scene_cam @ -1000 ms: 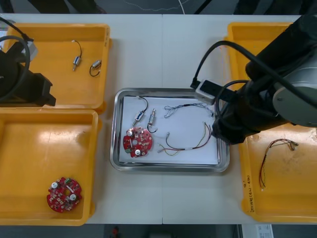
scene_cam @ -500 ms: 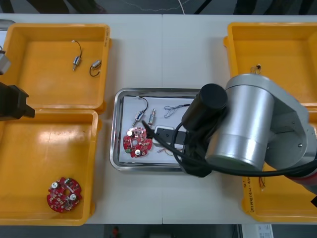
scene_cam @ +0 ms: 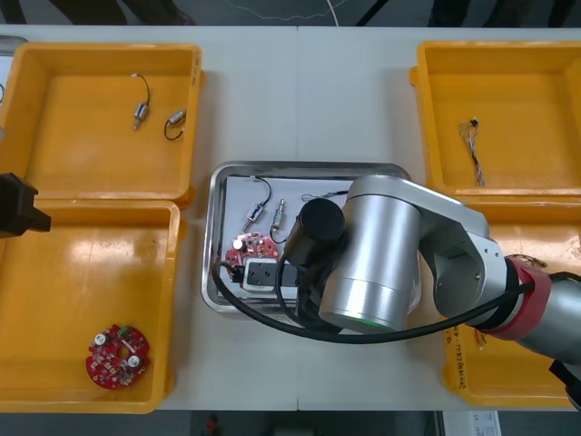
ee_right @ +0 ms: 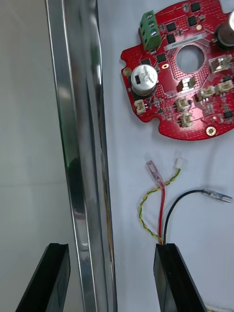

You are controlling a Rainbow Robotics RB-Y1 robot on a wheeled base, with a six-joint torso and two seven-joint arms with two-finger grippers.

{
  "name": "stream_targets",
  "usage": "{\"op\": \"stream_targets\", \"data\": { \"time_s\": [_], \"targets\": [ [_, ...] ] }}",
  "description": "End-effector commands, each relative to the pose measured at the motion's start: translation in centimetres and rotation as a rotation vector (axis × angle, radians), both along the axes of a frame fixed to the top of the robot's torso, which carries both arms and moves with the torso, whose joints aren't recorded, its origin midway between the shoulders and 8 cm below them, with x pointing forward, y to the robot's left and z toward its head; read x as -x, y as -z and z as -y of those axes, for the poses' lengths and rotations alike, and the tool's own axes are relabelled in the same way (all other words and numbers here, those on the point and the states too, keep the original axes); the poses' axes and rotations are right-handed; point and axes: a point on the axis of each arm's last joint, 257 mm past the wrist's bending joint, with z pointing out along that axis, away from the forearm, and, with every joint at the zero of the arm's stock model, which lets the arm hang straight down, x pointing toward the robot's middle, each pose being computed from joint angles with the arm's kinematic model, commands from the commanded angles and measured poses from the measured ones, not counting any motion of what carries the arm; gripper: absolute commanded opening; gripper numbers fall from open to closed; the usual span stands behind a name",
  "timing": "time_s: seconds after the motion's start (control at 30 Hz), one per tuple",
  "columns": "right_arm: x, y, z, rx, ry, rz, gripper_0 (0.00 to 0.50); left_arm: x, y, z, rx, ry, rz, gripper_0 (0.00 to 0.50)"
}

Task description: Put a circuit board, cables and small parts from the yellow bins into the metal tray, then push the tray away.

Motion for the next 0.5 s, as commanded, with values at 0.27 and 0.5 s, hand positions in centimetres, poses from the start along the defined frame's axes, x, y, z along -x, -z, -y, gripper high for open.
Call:
{"op": "stream_targets", "data": {
  "time_s": [0.27,0.5],
  "targets": [
    [0.1,1.7,-1.9,0.048,-0.057,-0.006,0.500,0.9,-0.9,-1.5,-0.078,0.051,0.014,0.500],
    [0.2,2.6,-1.8,0.073,-0.066,0.010,0.500,0.9,-0.9,-1.5,-0.078,0.051,0.014,0.500]
  ]
}}
